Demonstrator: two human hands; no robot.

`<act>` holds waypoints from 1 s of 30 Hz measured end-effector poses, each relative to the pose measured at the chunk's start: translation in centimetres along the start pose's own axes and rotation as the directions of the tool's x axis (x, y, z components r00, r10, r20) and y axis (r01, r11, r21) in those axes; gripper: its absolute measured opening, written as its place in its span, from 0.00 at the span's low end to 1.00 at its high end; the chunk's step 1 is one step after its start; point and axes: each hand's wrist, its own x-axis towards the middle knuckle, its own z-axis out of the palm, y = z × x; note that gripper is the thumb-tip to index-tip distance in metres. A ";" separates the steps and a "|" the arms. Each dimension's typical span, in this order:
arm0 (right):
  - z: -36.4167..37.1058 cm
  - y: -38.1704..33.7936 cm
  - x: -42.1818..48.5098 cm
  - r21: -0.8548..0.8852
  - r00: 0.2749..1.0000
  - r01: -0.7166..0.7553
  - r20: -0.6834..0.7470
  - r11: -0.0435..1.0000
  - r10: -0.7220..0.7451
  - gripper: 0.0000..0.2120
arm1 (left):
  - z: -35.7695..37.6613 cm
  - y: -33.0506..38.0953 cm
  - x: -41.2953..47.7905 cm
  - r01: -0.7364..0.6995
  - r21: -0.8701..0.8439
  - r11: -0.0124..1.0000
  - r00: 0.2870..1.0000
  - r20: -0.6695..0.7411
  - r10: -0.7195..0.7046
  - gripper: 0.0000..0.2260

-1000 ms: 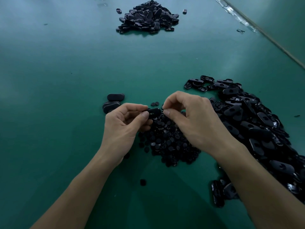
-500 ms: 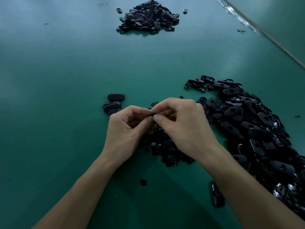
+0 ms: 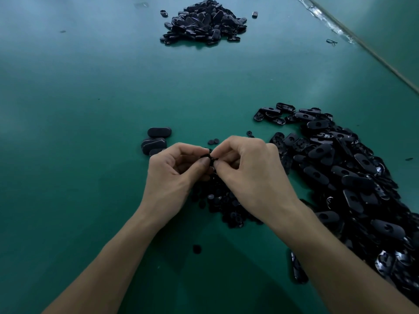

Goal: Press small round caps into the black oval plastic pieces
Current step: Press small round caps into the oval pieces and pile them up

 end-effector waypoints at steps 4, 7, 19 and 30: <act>-0.1 0.0 0.2 -0.052 1.000 -0.008 0.004 0.999 0.008 0.06 | 0.2 0.0 0.0 0.013 0.011 1.000 1.000 0.001 -0.013 0.07; -0.3 -0.1 0.4 -0.076 1.000 -0.005 0.001 0.997 0.006 0.06 | 0.2 0.0 0.0 0.008 0.013 1.000 1.000 0.006 -0.008 0.06; 0.2 -0.1 0.2 -0.039 1.000 0.006 -0.008 0.999 -0.006 0.06 | 0.0 0.1 0.1 0.003 -0.008 1.000 1.000 0.012 -0.003 0.07; 1.4 0.6 -0.6 -0.015 0.992 0.005 -0.123 1.000 -0.007 0.06 | 0.0 -0.1 0.0 -0.016 0.056 0.998 1.000 0.003 0.016 0.10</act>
